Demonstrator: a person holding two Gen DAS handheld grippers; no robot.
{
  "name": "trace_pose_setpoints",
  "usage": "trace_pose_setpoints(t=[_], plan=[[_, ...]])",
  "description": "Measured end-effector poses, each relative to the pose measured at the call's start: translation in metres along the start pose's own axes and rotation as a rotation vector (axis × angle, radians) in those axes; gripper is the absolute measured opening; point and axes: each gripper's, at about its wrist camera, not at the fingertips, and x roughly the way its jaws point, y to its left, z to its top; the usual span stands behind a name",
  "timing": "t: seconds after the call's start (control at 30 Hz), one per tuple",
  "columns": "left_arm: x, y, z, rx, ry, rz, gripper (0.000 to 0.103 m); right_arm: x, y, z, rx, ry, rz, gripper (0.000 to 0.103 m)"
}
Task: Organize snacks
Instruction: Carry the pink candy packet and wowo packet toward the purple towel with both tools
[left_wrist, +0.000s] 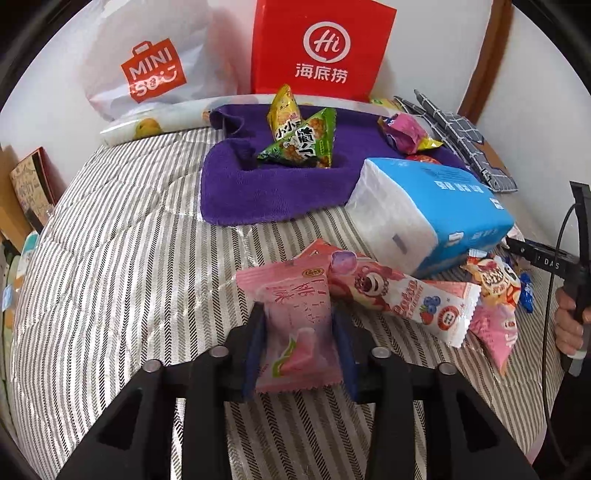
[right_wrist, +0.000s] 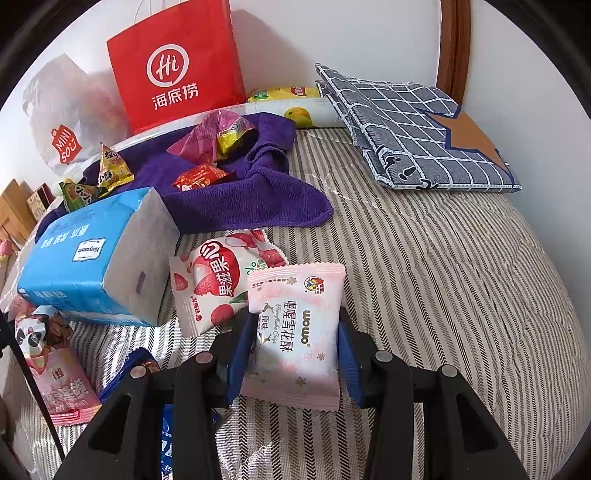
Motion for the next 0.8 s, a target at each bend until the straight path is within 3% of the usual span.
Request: trace_pose_setpoints(t=[0.13,0.5,0.8], plan=[[0.004,-0.003,0.000,0.005,-0.006,0.047,0.037,0.001,0.002,-0.002,-0.007,-0.002,-0.006,0.044],[0.005,-0.003,0.001,-0.016,-0.009,0.048,0.034,0.001,0.003,-0.002,-0.017,-0.001,-0.020,0.044],[0.001,0.008,0.001,-0.087,-0.017,-0.007,0.033,0.001,0.004,-0.001,-0.023,0.002,0.003,0.039]])
